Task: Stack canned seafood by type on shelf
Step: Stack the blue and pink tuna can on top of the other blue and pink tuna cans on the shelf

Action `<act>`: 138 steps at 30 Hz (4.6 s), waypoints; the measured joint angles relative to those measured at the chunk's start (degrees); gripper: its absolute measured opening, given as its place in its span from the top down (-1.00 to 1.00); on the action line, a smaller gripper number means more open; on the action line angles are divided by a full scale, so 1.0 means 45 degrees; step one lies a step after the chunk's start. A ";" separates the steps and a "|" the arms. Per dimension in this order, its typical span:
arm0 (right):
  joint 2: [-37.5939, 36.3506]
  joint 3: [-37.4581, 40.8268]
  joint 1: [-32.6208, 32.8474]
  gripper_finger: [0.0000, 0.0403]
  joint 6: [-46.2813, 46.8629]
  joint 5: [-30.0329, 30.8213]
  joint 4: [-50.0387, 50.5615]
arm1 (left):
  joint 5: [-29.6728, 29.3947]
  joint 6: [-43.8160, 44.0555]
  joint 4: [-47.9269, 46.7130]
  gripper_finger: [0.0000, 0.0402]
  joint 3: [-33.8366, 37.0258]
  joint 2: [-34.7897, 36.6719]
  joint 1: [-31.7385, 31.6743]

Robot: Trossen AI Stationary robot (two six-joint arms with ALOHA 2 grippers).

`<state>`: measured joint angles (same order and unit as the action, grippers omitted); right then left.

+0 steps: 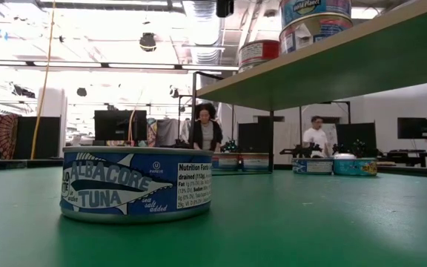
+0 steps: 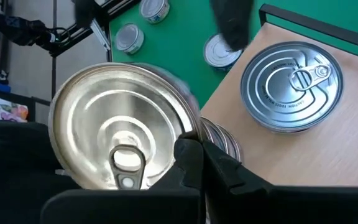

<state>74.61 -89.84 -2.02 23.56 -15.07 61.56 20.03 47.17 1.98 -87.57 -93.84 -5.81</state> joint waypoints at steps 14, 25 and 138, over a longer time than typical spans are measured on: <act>-0.0096 0.0000 0.0000 0.86 0.0085 0.0000 0.0097 | 0.1161 -0.5231 -0.1919 -0.40 -0.0005 0.0447 0.0182; -0.0101 -0.0008 0.0000 0.86 0.0343 -0.0018 0.0292 | -0.2284 -0.7938 -0.2380 -0.40 -0.0239 0.0447 0.1557; -0.1416 -0.0845 0.7625 -0.19 0.3409 0.3855 0.2437 | -0.5563 -0.4887 0.0802 -0.48 -0.1646 -0.4909 0.5068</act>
<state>68.23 -93.65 32.29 38.90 2.28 72.53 -5.00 25.18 5.59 -94.98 -115.93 16.99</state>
